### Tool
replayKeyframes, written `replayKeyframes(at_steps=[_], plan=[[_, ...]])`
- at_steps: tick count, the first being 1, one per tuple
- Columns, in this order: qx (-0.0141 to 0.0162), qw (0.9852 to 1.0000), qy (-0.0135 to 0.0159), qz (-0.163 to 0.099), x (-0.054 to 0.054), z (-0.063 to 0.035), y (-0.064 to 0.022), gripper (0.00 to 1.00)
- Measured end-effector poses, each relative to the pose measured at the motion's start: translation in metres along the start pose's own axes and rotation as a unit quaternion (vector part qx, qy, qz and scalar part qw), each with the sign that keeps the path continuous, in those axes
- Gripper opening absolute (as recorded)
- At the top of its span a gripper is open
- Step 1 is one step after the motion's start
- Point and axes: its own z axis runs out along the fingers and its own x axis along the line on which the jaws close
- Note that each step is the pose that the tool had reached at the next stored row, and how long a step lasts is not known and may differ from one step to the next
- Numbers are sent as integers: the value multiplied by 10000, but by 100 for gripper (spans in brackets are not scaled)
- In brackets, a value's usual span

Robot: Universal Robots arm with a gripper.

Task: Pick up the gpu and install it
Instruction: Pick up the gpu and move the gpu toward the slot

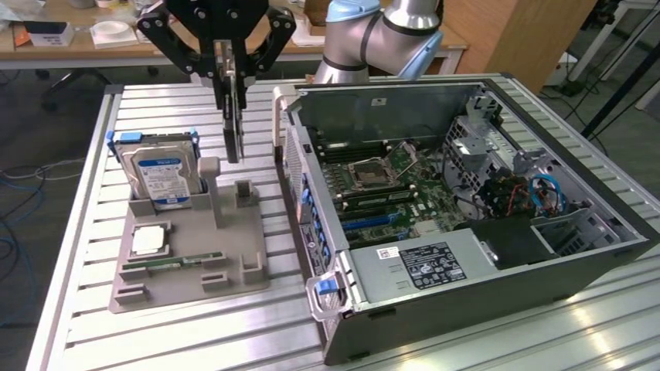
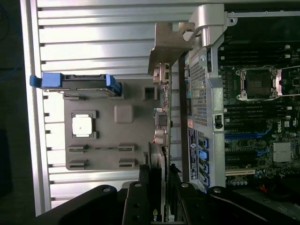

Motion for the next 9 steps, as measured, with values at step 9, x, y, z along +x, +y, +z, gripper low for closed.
replayKeyframes(at_steps=[9], plan=[[0, 10000, 0, 0, 0, -2, 0, 26]])
